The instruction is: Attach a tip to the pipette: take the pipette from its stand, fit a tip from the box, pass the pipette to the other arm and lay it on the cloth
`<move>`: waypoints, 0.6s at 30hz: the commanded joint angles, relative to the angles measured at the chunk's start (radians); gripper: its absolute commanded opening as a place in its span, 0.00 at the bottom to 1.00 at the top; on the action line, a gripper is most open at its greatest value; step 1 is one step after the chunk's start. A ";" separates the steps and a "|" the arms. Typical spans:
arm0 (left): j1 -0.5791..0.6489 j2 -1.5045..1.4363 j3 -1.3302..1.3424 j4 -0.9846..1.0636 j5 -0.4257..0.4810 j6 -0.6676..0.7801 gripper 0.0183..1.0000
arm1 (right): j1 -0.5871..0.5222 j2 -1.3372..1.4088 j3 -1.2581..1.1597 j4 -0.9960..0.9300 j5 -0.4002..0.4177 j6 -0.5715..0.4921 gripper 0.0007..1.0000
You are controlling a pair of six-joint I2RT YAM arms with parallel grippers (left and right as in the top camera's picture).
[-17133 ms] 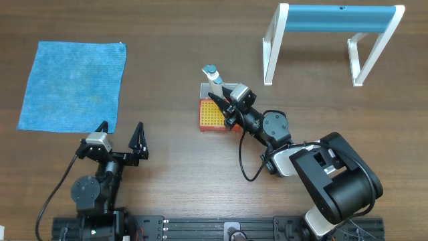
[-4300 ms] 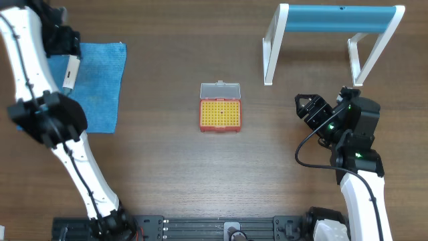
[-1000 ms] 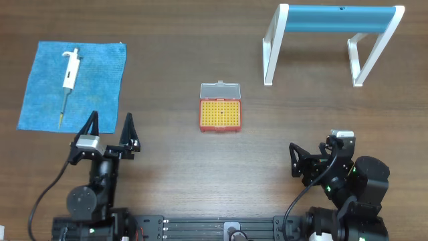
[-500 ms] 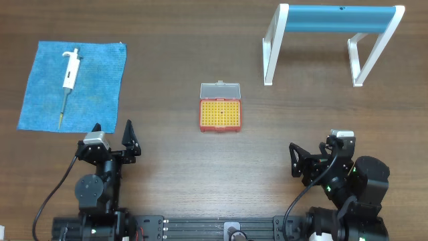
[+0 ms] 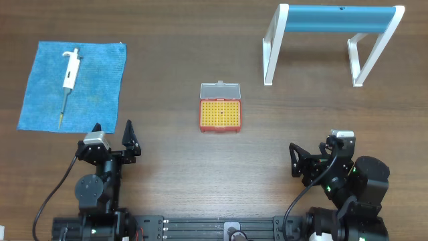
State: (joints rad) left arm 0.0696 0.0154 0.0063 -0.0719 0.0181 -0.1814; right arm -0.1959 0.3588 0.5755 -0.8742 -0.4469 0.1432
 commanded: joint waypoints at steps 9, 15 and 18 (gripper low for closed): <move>0.002 -0.009 -0.001 -0.008 -0.014 0.002 0.82 | 0.013 -0.035 -0.027 0.117 0.086 -0.045 0.85; 0.002 -0.009 -0.001 -0.008 -0.014 0.002 0.82 | 0.089 -0.200 -0.286 0.735 0.314 -0.175 0.85; 0.002 -0.009 -0.001 -0.008 -0.014 0.002 0.82 | 0.097 -0.268 -0.451 0.953 0.362 -0.232 0.85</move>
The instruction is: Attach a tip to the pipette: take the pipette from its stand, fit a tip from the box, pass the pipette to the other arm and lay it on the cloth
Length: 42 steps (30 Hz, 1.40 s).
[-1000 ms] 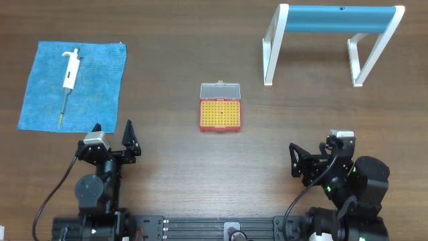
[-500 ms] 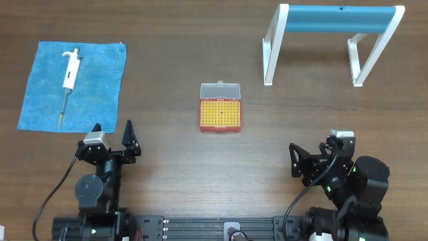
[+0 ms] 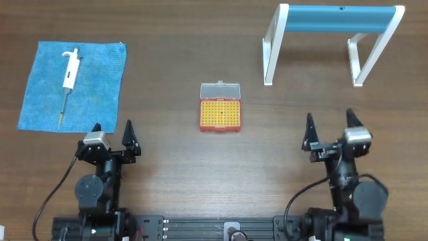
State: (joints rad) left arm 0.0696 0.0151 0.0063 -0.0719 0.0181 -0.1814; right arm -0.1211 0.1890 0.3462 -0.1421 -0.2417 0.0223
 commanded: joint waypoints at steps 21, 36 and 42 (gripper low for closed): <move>0.002 -0.009 -0.001 -0.008 -0.014 0.002 0.82 | 0.053 -0.175 -0.342 0.078 0.137 -0.110 0.85; 0.002 -0.009 -0.001 -0.008 -0.014 0.002 0.82 | 0.053 -0.175 -0.342 0.078 0.137 -0.110 0.85; 0.002 -0.009 -0.001 -0.008 -0.014 0.002 0.82 | 0.053 -0.175 -0.342 0.078 0.137 -0.110 0.85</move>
